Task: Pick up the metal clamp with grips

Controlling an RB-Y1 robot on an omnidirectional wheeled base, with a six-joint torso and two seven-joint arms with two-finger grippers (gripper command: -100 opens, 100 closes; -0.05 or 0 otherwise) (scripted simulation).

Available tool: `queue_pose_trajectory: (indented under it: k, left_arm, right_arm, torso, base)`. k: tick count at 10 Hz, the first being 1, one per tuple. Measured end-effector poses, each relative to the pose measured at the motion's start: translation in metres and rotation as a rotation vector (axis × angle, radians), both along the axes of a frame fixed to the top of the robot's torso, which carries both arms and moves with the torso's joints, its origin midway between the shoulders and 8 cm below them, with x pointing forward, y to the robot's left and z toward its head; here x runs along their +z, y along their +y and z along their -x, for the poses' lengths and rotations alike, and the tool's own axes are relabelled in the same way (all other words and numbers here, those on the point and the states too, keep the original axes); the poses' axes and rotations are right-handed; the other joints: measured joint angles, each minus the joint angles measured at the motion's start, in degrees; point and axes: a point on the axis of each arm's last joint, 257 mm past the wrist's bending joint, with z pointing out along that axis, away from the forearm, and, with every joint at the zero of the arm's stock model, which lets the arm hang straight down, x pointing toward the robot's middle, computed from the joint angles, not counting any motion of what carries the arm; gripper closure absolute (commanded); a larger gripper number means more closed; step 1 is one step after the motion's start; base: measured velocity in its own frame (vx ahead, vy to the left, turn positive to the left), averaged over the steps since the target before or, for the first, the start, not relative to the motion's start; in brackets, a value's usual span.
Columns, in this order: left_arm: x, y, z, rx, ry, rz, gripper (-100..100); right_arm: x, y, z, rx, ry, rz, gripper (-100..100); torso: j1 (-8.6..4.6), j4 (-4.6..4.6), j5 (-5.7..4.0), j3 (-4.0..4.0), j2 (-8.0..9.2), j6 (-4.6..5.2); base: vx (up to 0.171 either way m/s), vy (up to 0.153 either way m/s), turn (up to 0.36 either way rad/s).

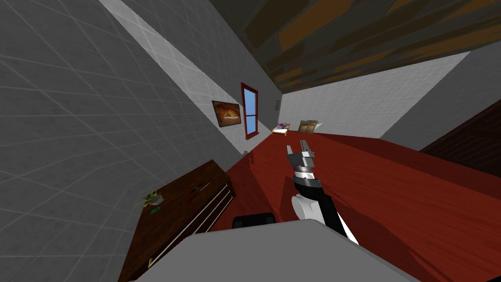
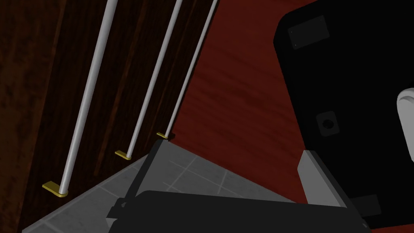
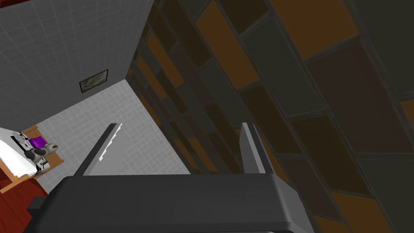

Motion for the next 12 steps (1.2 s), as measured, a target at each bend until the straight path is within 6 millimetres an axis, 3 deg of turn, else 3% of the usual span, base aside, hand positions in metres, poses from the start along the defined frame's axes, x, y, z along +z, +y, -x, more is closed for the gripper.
queue_pose_trajectory:
  k: [5,12]
  left_arm:
    - [-0.010,0.030,0.046,0.142,0.096,0.053,-100]
    - [-0.002,0.086,0.112,0.387,0.202,0.099,-100]
  right_arm:
    - [0.000,0.000,0.000,0.000,0.000,0.000,0]
    - [0.000,0.000,0.000,0.000,0.000,0.000,0]
  torso:
    - [0.01,-0.01,0.01,-0.02,-0.03,-0.02]
    - [0.11,-0.03,0.02,-0.09,-0.17,0.02]
  base:
    - [0.034,0.013,-0.171]
    - [0.056,0.040,-0.173]
